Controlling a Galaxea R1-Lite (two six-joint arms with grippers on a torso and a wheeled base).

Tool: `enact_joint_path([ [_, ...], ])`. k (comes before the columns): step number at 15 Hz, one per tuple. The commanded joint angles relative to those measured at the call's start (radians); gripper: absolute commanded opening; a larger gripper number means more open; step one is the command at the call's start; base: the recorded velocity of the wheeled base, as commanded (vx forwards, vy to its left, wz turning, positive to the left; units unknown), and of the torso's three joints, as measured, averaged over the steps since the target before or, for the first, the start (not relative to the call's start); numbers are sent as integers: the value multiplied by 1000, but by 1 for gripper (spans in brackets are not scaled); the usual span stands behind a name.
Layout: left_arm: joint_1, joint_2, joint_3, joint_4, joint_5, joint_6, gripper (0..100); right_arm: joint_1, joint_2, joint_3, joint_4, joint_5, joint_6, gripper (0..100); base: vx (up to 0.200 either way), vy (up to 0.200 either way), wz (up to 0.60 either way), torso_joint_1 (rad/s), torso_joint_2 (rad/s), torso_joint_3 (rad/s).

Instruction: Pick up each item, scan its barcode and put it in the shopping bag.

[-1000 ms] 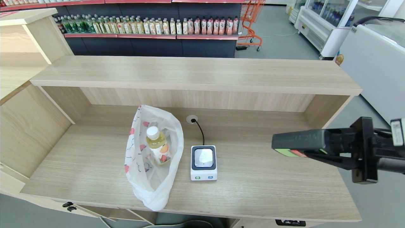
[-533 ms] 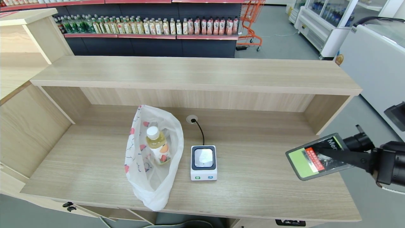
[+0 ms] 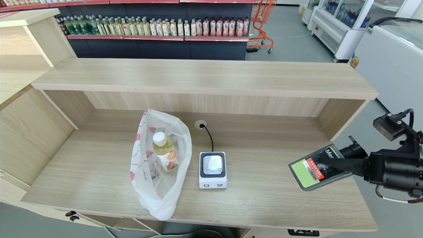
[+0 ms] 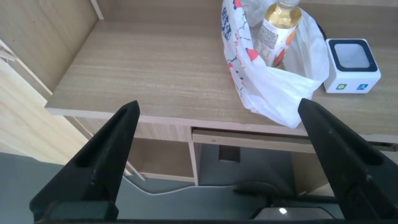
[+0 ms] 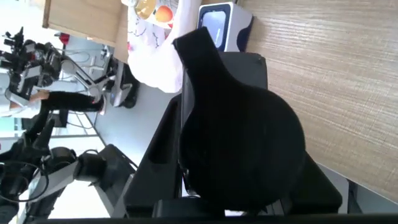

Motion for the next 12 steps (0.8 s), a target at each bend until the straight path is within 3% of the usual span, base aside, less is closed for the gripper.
enact_joint_path([
  [1,0,0,0,0,0,-2,100,0,7,-4,-1,1,0,0,0,200,0,2,7,-2],
  [9,0,0,0,0,0,-6,100,0,76,-65,-2,-21,-3,0,0,200,0,5,2,1],
  [12,0,0,0,0,0,-3,100,35,211,-182,-2,-202,-4,0,0,133,0,5,2,2],
])
